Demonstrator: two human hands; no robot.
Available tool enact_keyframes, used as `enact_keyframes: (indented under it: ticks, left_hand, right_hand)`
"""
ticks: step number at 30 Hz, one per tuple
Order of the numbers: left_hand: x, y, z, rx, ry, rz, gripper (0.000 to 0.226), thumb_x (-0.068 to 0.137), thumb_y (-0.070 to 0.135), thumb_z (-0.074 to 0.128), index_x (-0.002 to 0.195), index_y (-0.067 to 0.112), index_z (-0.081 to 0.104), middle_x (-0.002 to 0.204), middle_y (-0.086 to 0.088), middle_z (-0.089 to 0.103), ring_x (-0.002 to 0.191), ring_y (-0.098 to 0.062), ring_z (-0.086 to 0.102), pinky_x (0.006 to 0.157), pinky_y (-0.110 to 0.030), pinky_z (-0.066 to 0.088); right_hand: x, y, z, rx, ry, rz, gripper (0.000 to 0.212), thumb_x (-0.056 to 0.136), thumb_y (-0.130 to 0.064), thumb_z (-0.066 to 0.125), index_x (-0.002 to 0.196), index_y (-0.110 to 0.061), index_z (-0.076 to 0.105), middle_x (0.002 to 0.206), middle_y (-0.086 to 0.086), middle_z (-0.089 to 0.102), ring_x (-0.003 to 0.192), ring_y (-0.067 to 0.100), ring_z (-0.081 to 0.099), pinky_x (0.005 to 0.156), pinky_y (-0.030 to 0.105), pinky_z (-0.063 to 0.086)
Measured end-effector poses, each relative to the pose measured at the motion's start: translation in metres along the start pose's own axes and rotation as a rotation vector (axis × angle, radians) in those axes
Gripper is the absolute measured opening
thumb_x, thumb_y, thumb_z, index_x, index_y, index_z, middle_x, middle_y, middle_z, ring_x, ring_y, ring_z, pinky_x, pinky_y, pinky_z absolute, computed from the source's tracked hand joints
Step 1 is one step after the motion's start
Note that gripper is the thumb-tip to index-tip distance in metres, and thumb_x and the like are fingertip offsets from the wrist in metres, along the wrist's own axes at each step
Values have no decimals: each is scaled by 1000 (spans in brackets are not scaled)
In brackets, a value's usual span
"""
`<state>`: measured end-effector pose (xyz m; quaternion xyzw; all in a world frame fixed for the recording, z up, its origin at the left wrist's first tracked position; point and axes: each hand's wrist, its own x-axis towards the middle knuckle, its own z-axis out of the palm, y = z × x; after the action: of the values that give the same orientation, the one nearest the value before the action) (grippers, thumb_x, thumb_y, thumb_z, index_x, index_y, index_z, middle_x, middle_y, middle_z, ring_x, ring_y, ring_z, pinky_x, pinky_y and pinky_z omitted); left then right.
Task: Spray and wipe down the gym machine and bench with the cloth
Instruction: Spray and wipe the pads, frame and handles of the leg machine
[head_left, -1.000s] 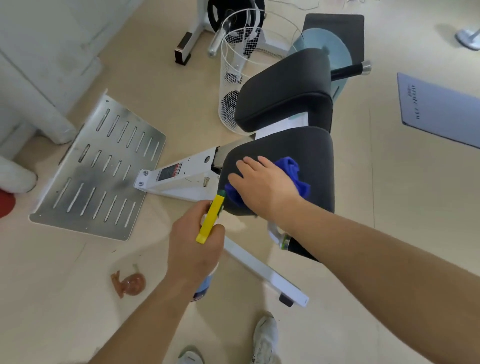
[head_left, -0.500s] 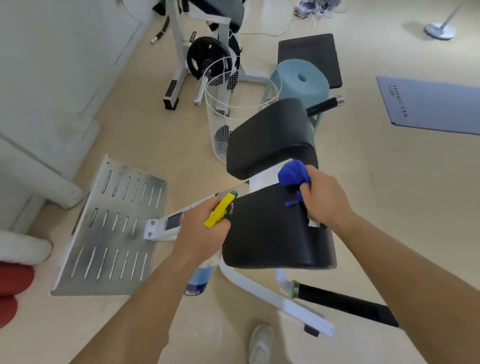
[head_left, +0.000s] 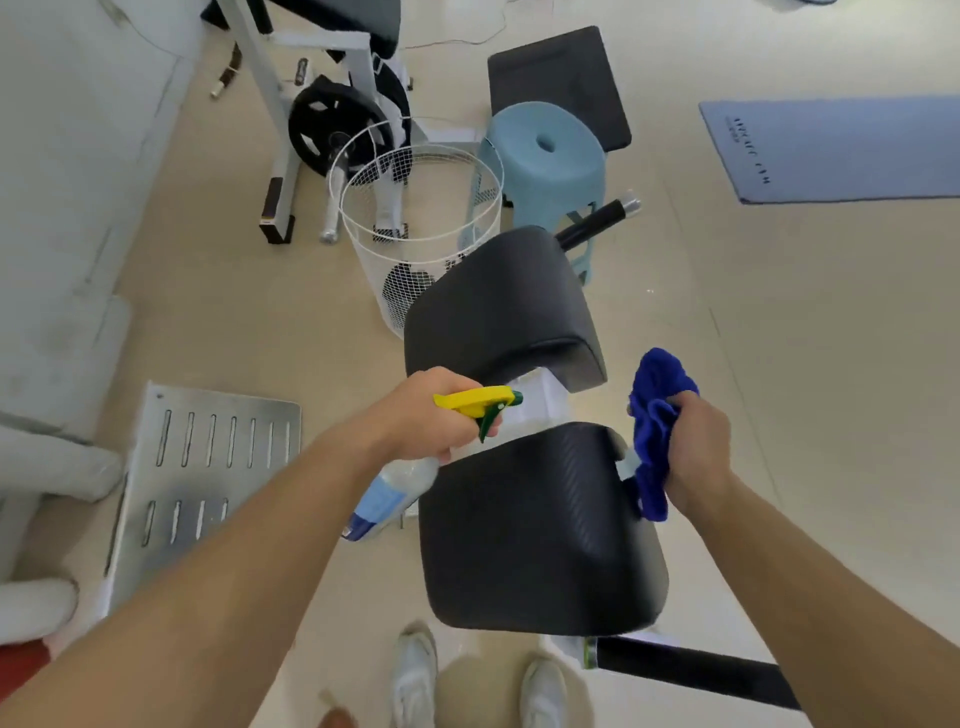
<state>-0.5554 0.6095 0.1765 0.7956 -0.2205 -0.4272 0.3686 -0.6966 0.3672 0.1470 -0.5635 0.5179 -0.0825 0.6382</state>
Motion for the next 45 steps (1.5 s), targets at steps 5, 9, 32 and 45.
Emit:
enact_keyframes:
  ticks: [5,9,32,45]
  left_hand:
    - [36,21,-20,210,-217,14,36,63,13,52,85,25,78,73,3,69,66,-24,66,62,-36,59]
    - [44,21,-28,271,-285,-24,32,57,15,51,76,21,76,62,8,64,56,-18,59,55,-29,51]
    - [-26,-158,-65,-110,-14,-89,46,53,40,54,89,22,76,97,-15,74,82,-40,67,56,-36,58]
    - [-44,-163,-20,-204,116,-55,24,79,23,62,73,45,68,63,10,62,64,-20,61,67,-48,58]
  right_hand:
    - [-14,-18,-1,-82,-4,-23,5,74,-17,45,74,-14,42,70,11,38,55,23,45,60,36,32]
    - [-18,-47,11,-216,16,-200,30,85,-6,44,61,-17,30,50,-4,31,48,14,27,52,30,25]
    - [-55,88,229,-2140,-824,-656,21,98,-20,55,117,-13,56,105,7,60,83,27,56,63,40,50]
    - [-48,-7,159,-1881,-863,-506,24,104,-39,41,81,-38,43,79,-13,58,79,7,58,75,30,47]
